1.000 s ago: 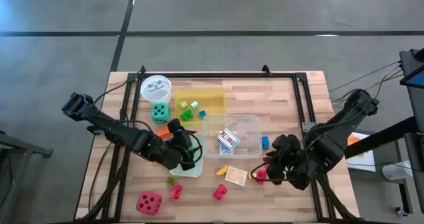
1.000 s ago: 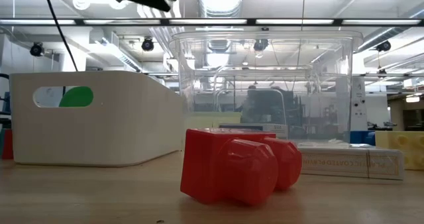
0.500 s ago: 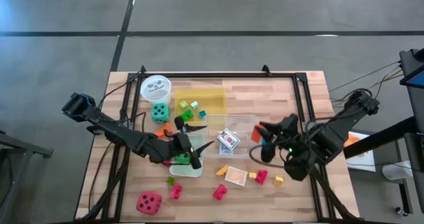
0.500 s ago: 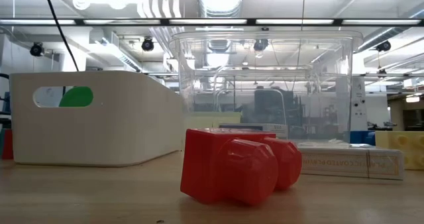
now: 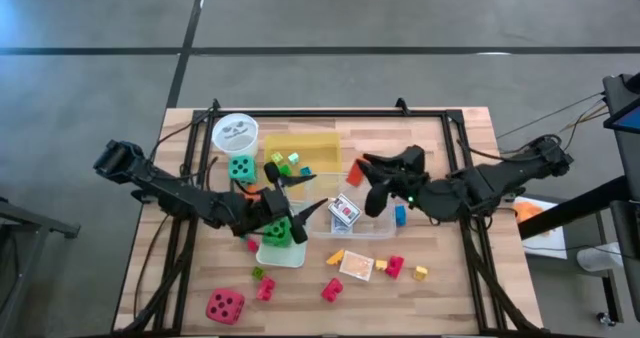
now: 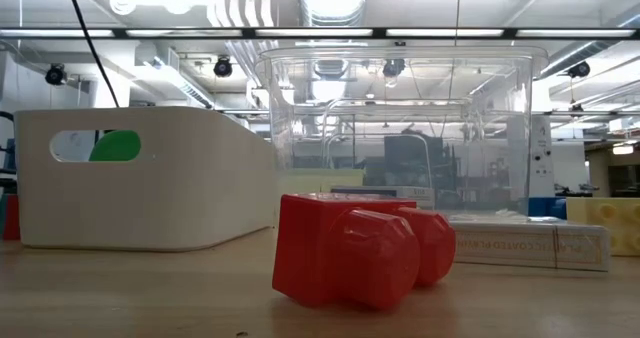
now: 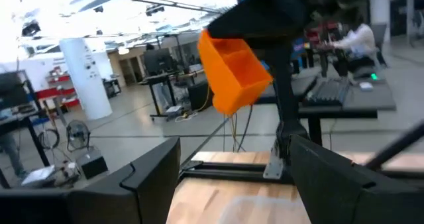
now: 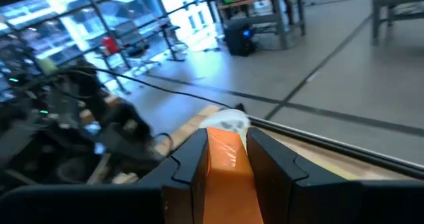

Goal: Pick & Place Toys
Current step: Put the orange game piece into the yellow bin

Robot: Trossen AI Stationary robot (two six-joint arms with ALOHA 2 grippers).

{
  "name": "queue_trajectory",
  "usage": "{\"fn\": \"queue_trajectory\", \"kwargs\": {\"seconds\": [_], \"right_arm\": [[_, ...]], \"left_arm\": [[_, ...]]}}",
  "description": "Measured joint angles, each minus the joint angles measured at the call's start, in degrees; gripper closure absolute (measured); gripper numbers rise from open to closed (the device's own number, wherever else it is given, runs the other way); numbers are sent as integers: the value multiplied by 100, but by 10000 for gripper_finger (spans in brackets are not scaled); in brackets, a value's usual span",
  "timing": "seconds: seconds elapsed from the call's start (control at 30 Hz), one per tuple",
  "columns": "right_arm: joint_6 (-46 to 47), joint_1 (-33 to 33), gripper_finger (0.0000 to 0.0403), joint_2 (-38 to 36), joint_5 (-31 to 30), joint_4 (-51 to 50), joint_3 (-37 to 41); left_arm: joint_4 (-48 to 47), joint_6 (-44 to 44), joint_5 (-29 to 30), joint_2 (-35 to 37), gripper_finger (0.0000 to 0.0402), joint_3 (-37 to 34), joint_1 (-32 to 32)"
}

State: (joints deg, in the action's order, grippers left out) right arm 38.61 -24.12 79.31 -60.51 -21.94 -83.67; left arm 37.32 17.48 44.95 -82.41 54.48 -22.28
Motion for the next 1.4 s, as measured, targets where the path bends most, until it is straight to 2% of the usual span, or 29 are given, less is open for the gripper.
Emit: {"fn": "queue_trajectory", "kwargs": {"seconds": [0.13,0.23,0.4,0.6,0.83,1.4], "right_arm": [[-320,174,314,142,408,321,16],[-702,230,314,238,656,338,12],[-1178,254,314,366,723,370,5],[-1656,254,314,583,717,473,5],[-1722,265,314,601,704,504,5],[-1799,234,314,614,1078,648,1]], "left_arm": [[158,-350,-161,0,132,-2,122],[216,-965,-348,0,132,-2,198],[177,-1563,-349,7,132,9,276],[-951,-1906,-381,-87,132,463,306],[-1673,-2000,-254,-240,132,776,390],[-1770,-2359,-242,-245,139,789,679]]}}
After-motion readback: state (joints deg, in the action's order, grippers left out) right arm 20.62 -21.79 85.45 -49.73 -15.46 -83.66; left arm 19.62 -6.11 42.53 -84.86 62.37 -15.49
